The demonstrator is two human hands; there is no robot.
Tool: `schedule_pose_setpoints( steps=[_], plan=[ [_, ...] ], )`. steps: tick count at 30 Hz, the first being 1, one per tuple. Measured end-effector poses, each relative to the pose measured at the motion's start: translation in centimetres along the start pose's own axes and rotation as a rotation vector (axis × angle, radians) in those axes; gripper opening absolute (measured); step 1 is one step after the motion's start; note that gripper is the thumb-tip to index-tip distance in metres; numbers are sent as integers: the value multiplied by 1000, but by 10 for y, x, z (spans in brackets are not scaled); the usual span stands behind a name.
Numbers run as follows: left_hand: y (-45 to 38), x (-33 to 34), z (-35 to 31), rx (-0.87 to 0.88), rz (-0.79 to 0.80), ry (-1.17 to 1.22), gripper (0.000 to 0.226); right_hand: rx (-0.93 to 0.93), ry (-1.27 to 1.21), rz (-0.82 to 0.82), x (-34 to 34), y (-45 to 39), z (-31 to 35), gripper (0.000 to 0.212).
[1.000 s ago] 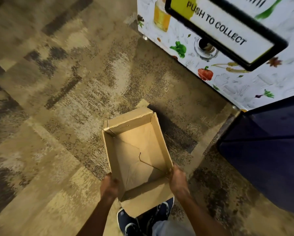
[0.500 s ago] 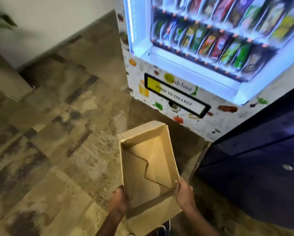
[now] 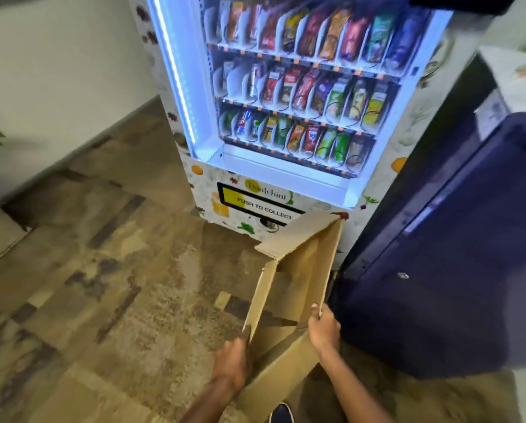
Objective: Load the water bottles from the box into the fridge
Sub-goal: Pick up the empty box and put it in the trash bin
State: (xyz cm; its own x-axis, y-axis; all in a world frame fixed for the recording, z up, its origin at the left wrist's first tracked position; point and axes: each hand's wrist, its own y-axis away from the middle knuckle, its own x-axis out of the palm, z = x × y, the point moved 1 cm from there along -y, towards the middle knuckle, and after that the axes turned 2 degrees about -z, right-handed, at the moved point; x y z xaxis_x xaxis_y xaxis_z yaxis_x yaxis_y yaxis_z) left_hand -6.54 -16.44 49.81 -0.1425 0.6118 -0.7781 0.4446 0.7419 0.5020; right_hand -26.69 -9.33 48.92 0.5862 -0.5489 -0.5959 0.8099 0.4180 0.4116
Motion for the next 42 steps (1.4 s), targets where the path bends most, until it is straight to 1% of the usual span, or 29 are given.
schedule_pose_setpoints(
  steps=[2, 4, 7, 9, 11, 13, 15, 17, 19, 22, 25, 27, 29, 30, 31, 32, 33, 36, 37, 38, 39, 40, 41, 42],
  plan=[
    [11, -3, -11, 80, 36, -25, 64, 60, -60, -30, -9, 7, -3, 30],
    [24, -5, -19, 181, 55, -31, 65, 131, -138, -64, -19, 19, -5, 32],
    [51, -6, -28, 391, 59, -53, 63, 234, -279, -120, -32, 42, -4, 35],
    [62, -5, -28, 513, 84, -76, 68, 296, -400, -143, -35, 61, -10, 36],
    [70, 1, -26, 585, 140, -101, 74, 339, -527, -159, -38, 80, -20, 39],
    [81, 4, -27, 658, 186, -107, 75, 365, -637, -180, -40, 97, -31, 39],
    [92, 8, -26, 712, 233, -96, 70, 385, -725, -216, -45, 115, -41, 42],
    [99, 13, -26, 704, 316, -57, 60, 362, -765, -224, -46, 131, -44, 48],
    [110, 21, -29, 707, 408, -57, 54, 333, -779, -241, -44, 148, -52, 46],
    [137, 34, -38, 797, 435, -127, 61, 354, -825, -298, -45, 169, -78, 46],
    [154, 52, -48, 898, 450, -249, 65, 399, -860, -331, -55, 194, -108, 40],
    [163, 64, -52, 910, 570, -294, 74, 441, -874, -350, -60, 206, -126, 39],
    [173, 78, -53, 910, 728, -267, 85, 455, -862, -378, -68, 219, -143, 40],
    [179, 85, -52, 894, 794, -214, 89, 450, -857, -401, -75, 226, -151, 41],
    [183, 91, -50, 851, 833, -110, 93, 435, -854, -421, -82, 234, -156, 41],
    [186, 93, -46, 779, 814, -2, 97, 418, -858, -441, -90, 241, -161, 40],
    [187, 98, -42, 690, 748, 75, 101, 403, -870, -469, -101, 249, -167, 38],
    [188, 108, -32, 364, 374, 229, 109, 377, -984, -553, -136, 273, -188, 33],
    [187, 112, -27, 246, 312, 291, 112, 375, -1040, -579, -145, 280, -195, 33],
    [196, 113, -30, 123, 327, 356, 113, 375, -1098, -613, -156, 292, -204, 34],
    [207, 114, -33, 1, 417, 468, 113, 376, -1149, -641, -165, 302, -213, 35],
    [220, 117, -38, -103, 572, 576, 109, 382, -1209, -678, -172, 313, -224, 35],
    [235, 119, -42, -188, 731, 651, 98, 386, -1265, -711, -179, 325, -234, 35],
    [248, 121, -48, -250, 823, 703, 83, 388, -1315, -740, -184, 334, -243, 36]
  ],
)
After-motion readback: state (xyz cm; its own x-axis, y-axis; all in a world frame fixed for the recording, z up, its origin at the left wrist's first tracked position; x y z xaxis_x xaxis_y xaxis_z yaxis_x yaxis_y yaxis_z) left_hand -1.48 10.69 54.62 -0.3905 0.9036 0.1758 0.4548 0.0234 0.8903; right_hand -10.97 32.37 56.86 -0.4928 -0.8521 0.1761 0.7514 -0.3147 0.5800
